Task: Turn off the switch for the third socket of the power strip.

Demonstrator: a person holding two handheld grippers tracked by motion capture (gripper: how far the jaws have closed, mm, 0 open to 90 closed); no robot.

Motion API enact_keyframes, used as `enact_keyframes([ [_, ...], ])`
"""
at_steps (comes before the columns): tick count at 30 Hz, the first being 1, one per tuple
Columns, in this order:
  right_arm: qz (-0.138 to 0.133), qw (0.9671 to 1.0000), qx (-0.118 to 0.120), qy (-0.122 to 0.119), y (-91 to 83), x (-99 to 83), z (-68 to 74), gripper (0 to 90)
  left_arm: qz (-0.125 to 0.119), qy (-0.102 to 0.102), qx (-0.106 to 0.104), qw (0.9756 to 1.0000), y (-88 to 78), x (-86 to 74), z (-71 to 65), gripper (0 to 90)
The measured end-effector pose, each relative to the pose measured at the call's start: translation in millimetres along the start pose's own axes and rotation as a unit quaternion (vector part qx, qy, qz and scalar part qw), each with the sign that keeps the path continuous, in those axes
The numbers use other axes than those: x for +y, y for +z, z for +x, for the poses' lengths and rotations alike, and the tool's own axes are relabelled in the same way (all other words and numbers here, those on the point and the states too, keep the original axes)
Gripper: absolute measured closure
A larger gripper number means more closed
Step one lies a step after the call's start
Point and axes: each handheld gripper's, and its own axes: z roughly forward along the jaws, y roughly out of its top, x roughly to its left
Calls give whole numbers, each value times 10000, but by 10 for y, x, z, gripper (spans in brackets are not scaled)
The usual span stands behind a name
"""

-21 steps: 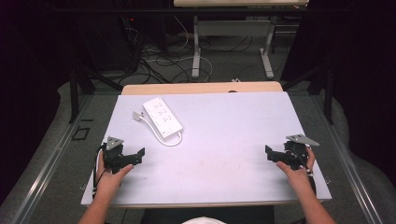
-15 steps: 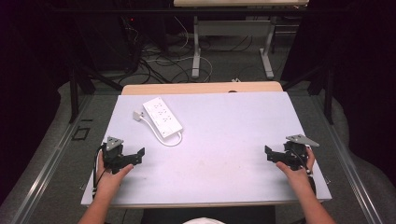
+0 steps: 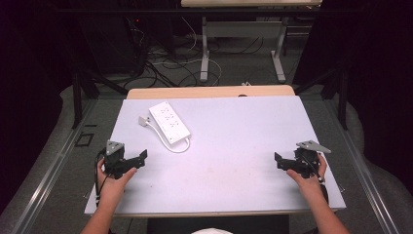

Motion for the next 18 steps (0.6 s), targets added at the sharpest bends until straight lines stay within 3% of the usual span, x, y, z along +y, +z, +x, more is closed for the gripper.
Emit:
enact_keyframes([
  [4,-11,10000,-25,-31,2,-9,-1,0,47,-43,-8,10000,-11,48,0,162],
  [8,-5,10000,-11,-1,-5,-10,-4,0,140,-69,-42,9999,4,111,-1,164],
  [18,-28,10000,-18,66,-11,-8,-7,0,181,210,-72,9996,20,341,-46,189],
])
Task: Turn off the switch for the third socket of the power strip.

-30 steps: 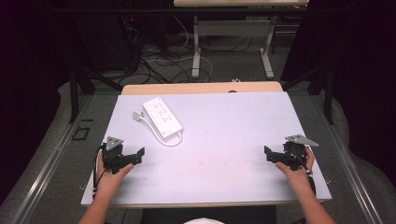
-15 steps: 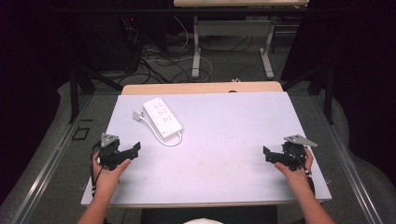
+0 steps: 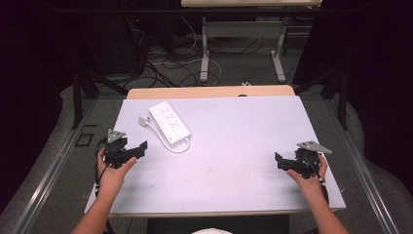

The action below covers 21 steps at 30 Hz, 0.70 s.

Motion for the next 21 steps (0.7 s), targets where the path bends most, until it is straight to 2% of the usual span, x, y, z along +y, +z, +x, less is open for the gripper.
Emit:
enact_keyframes([
  [4,-2,10000,-1,-24,0,-3,-1,0,-47,150,-54,9999,12,139,-47,199],
  [8,3,10000,-8,-39,3,-4,4,0,-11,209,-81,9997,19,215,-74,202],
  [11,-4,10000,14,-57,5,-5,3,0,46,338,-152,9993,23,315,-99,211],
  [15,-2,10000,3,-36,2,-6,6,0,18,413,-205,9989,38,383,-110,227],
  [16,-3,10000,-10,-34,2,-6,7,0,-16,363,-220,9991,49,404,-121,228],
  [19,-20,10000,6,-53,-3,-4,7,0,45,452,-259,9986,72,491,-126,232],
  [21,-22,10000,7,-57,-3,-4,9,0,39,415,-264,9988,82,506,-135,232],
])
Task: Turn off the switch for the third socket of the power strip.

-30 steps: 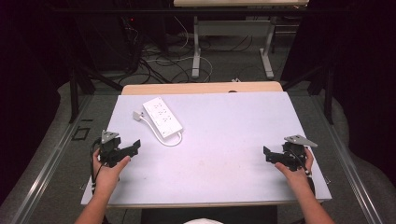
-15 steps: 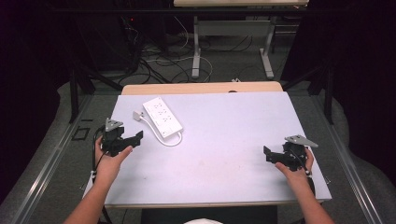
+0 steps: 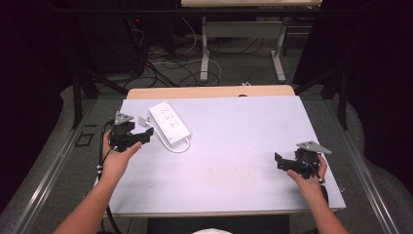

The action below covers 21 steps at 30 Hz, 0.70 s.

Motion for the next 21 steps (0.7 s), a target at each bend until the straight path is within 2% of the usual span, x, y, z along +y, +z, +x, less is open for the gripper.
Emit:
enact_keyframes([
  [1,-1,10000,-7,18,3,0,4,0,37,46,-4,10000,4,18,3,232],
  [2,9,10000,-1,19,4,-1,5,0,-31,19,21,10000,21,30,-6,231],
  [3,27,10000,-14,16,1,-1,5,0,76,81,9,9999,13,54,1,232],
  [7,18,10000,2,23,5,-3,8,0,63,62,-14,10000,35,132,-27,238],
  [9,17,10000,-3,25,5,-2,9,0,57,142,-12,9999,42,180,-35,241],
  [10,15,10000,-4,22,5,-2,9,0,13,125,-4,9999,53,201,-45,241],
  [13,17,10000,-1,15,5,-2,6,0,126,80,-53,9999,75,288,-47,241],
  [21,37,10000,5,-17,10,-5,6,0,206,-42,-117,9997,126,417,-30,252],
])
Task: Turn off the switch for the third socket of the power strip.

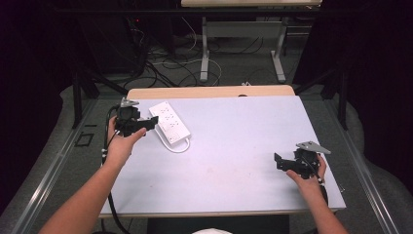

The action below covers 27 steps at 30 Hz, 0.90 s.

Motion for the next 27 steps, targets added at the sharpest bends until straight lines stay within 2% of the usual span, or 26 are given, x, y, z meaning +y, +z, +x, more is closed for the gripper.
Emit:
enact_keyframes([
  [4,-18,10000,-31,3,14,-6,6,0,27,-28,13,10000,-2,99,19,259],
  [6,-10,10000,-30,-12,16,-8,6,0,17,-134,-20,9999,4,167,27,266],
  [12,48,10000,-16,52,16,-13,16,0,19,-212,-25,9998,32,278,41,278],
  [19,67,10000,-29,44,27,-21,28,0,122,-350,-114,9992,98,434,63,294],
  [27,73,9999,-93,42,31,-31,58,0,187,-630,-260,9975,198,620,90,311],
])
